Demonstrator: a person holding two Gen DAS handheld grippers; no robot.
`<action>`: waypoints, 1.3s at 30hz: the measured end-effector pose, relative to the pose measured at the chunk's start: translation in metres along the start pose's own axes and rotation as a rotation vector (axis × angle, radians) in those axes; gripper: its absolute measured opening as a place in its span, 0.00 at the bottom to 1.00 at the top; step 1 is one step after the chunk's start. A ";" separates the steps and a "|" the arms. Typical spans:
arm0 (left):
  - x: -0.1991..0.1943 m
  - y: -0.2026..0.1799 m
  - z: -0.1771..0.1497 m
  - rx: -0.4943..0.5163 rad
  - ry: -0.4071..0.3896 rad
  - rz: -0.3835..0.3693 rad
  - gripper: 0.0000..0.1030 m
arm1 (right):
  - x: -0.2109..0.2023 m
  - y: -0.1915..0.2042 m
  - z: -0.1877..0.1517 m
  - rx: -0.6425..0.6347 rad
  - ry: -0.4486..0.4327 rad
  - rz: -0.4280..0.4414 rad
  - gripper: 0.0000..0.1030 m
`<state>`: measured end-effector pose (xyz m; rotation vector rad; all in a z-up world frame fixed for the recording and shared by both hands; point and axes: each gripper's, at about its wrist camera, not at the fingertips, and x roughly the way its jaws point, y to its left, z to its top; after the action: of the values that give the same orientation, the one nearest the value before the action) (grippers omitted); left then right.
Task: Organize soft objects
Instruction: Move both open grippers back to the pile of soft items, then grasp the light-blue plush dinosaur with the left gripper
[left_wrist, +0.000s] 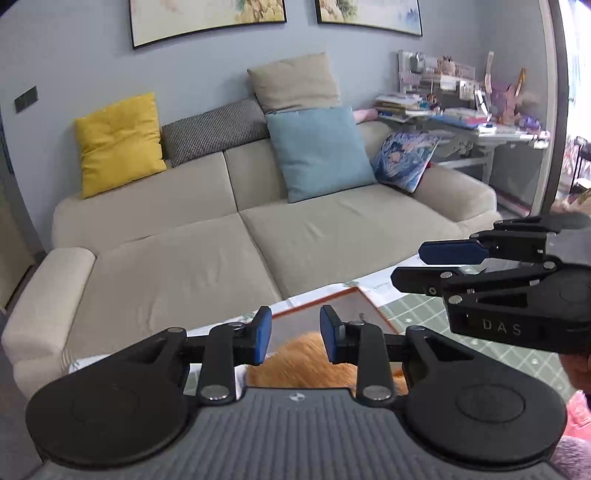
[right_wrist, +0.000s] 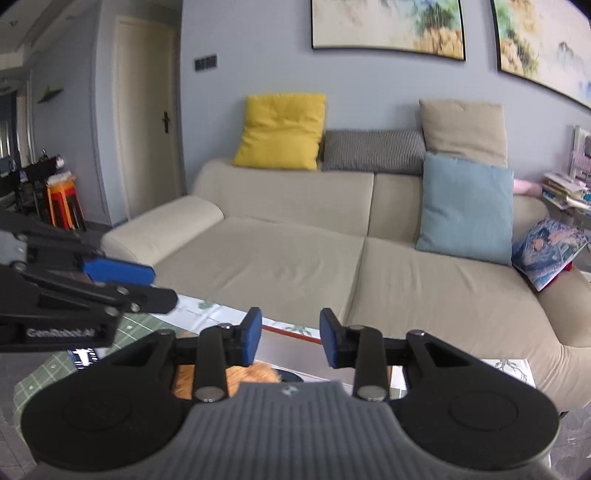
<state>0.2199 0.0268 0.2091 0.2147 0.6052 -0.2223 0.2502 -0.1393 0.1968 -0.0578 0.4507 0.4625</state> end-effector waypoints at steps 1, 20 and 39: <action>-0.008 -0.004 -0.004 -0.011 -0.007 -0.004 0.34 | -0.012 0.004 -0.005 -0.001 -0.016 0.005 0.36; -0.061 -0.067 -0.156 -0.213 -0.105 -0.059 0.34 | -0.128 0.064 -0.181 0.059 -0.080 -0.085 0.39; -0.001 -0.119 -0.260 -0.245 0.120 -0.136 0.34 | -0.097 0.045 -0.285 0.153 0.148 -0.159 0.39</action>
<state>0.0475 -0.0178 -0.0142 -0.0505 0.7604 -0.2653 0.0368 -0.1838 -0.0161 0.0202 0.6208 0.2671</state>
